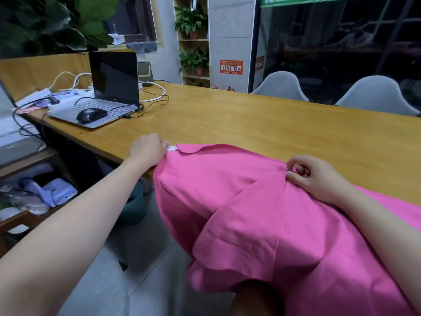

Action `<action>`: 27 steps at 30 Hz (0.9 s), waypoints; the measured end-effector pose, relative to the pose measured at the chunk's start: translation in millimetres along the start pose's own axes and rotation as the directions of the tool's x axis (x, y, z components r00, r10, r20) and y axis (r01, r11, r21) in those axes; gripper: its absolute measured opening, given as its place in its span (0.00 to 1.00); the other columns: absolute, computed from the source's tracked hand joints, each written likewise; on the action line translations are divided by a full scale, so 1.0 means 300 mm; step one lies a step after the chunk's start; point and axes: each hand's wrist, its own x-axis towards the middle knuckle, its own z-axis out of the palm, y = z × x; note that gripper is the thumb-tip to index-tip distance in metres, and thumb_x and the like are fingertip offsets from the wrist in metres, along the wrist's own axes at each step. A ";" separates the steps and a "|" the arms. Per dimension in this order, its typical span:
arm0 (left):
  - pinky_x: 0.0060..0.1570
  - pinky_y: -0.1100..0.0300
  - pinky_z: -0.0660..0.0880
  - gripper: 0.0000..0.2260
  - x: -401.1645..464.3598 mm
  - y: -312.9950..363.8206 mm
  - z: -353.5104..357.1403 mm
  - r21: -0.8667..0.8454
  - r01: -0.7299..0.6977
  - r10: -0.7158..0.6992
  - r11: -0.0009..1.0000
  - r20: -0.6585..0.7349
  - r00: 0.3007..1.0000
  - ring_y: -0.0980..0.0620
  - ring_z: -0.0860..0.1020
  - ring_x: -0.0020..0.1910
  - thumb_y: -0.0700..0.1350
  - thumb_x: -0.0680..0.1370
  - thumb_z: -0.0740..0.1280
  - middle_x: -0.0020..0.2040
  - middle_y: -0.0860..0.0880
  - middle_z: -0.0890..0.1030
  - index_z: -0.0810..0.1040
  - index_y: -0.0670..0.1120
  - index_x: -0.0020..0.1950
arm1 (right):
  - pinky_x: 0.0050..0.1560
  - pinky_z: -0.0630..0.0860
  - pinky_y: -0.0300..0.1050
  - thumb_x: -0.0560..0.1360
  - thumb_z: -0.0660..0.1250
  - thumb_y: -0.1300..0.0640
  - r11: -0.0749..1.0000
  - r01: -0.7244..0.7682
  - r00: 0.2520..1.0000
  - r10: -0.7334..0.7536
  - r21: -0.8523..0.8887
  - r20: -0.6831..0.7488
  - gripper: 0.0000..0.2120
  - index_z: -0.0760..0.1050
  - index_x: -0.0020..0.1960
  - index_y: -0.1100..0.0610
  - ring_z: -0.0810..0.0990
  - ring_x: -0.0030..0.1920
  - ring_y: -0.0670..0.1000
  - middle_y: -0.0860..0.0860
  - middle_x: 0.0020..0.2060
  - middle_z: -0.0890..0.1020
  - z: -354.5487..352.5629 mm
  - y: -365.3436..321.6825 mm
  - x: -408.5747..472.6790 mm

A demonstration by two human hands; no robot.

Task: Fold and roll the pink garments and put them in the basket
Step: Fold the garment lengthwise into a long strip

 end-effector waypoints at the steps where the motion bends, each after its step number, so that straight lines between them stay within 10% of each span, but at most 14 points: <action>1: 0.43 0.51 0.68 0.09 -0.018 0.010 0.001 0.069 -0.054 0.059 0.996 -0.071 0.996 0.41 0.77 0.47 0.50 0.83 0.62 0.46 0.46 0.78 0.74 0.44 0.53 | 0.43 0.72 0.55 0.75 0.73 0.57 1.000 0.001 1.000 -0.001 0.000 -0.001 0.07 0.76 0.43 0.47 0.73 0.37 0.51 0.51 0.35 0.75 0.000 0.001 0.000; 5: 0.45 0.53 0.70 0.06 -0.109 0.041 -0.019 -0.013 -0.346 0.319 0.938 -0.354 0.879 0.46 0.76 0.47 0.39 0.79 0.62 0.49 0.49 0.79 0.77 0.45 0.53 | 0.43 0.72 0.54 0.75 0.73 0.56 1.000 0.002 1.000 -0.002 -0.005 0.002 0.08 0.75 0.43 0.46 0.72 0.38 0.49 0.50 0.35 0.75 0.006 0.009 0.005; 10: 0.62 0.65 0.69 0.10 -0.213 0.122 0.032 -0.300 -0.635 0.674 0.712 0.040 0.737 0.59 0.75 0.58 0.43 0.82 0.65 0.58 0.57 0.80 0.81 0.50 0.62 | 0.44 0.74 0.56 0.75 0.72 0.55 1.000 -0.002 1.000 0.002 -0.012 0.006 0.07 0.76 0.44 0.46 0.73 0.39 0.49 0.50 0.37 0.76 0.007 0.014 0.005; 16: 0.79 0.47 0.46 0.27 0.000 0.119 0.106 -0.101 -0.435 0.446 0.895 0.196 0.873 0.52 0.58 0.80 0.64 0.82 0.58 0.80 0.55 0.60 0.67 0.54 0.79 | 0.43 0.74 0.56 0.76 0.70 0.49 1.000 0.014 1.000 -0.014 -0.010 -0.001 0.07 0.73 0.43 0.42 0.73 0.39 0.48 0.47 0.36 0.74 0.008 0.016 0.003; 20: 0.79 0.51 0.53 0.26 0.099 0.120 0.136 -0.043 -0.435 0.432 0.899 0.237 0.870 0.48 0.58 0.80 0.61 0.85 0.54 0.82 0.48 0.60 0.63 0.52 0.81 | 0.44 0.75 0.57 0.76 0.68 0.48 1.000 0.009 1.000 -0.008 -0.028 0.006 0.05 0.73 0.44 0.42 0.73 0.40 0.47 0.47 0.36 0.74 0.008 0.019 0.006; 24: 0.69 0.46 0.65 0.20 -0.008 0.161 0.073 0.106 -0.517 0.527 0.849 -0.211 0.823 0.40 0.72 0.70 0.53 0.85 0.55 0.70 0.41 0.75 0.77 0.44 0.69 | 0.45 0.74 0.55 0.72 0.62 0.38 0.999 0.001 1.000 0.000 -0.052 0.013 0.10 0.73 0.45 0.43 0.73 0.41 0.47 0.48 0.37 0.74 0.010 0.017 0.009; 27: 0.54 0.46 0.70 0.17 -0.297 0.230 0.009 0.018 -0.733 0.579 0.680 -0.627 0.521 0.41 0.77 0.52 0.51 0.83 0.59 0.52 0.42 0.80 0.80 0.40 0.55 | 0.44 0.73 0.54 0.70 0.58 0.34 0.999 -0.006 1.000 0.007 -0.052 0.015 0.16 0.74 0.45 0.44 0.73 0.40 0.47 0.48 0.37 0.74 0.013 0.020 0.014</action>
